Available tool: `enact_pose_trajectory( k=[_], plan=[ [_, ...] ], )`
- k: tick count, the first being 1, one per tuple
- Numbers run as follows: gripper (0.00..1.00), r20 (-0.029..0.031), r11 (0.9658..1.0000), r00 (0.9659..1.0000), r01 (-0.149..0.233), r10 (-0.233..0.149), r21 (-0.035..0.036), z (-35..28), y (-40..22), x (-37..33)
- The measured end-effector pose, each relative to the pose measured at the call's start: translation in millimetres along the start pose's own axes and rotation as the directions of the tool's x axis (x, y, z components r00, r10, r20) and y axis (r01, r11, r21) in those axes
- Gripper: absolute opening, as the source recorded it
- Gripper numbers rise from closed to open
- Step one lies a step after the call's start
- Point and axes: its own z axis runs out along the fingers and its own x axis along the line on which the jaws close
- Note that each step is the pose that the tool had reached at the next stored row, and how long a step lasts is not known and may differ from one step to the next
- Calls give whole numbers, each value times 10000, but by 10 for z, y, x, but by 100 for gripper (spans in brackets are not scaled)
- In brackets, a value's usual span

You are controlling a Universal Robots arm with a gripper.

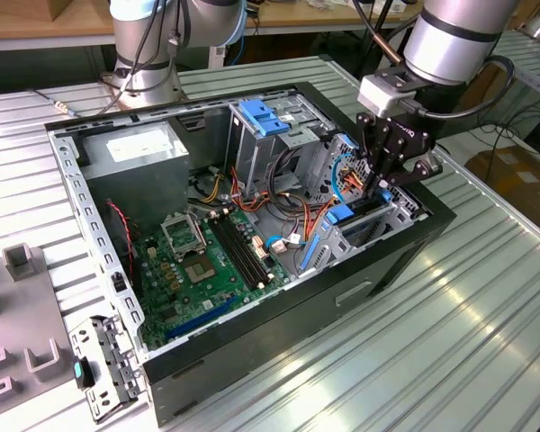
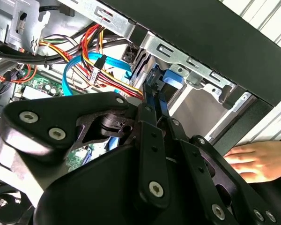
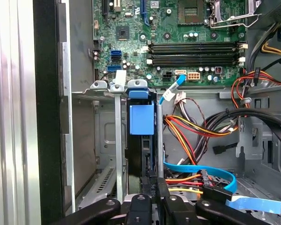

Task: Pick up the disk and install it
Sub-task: 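Insert the first disk wire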

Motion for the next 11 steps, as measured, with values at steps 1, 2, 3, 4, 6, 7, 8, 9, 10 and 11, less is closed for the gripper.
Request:
enact_pose_trajectory(
  k=[1, 2, 3, 4, 6, 7, 8, 9, 10, 11],
  plan=[
    [17, -1, 10000, 10000, 0, 0, 0, 2, 0, 0],
    [17, -1, 10000, 10000, 0, 0, 0, 3, 0, 0],
    [17, 0, 10000, 10000, 0, 0, 0, 5, 0, 2],
    [17, -1, 10000, 10000, 0, 0, 0, 7, 0, 3],
    [17, -1, 10000, 10000, 0, 0, 0, 14, 0, 3],
    [17, -1, 10000, 10000, 0, 0, 0, 14, 0, 3],
    [17, 0, 10000, 10000, 1, -1, 0, 13, 0, 3],
    [17, 5, 10000, 10000, -3, 3, 0, -1, 0, 4],
    [17, 4, 10000, 10000, -7, 7, 0, -13, 0, 4],
    [17, 1, 10000, 10000, -14, 14, 0, -21, 0, 5]
  ],
)
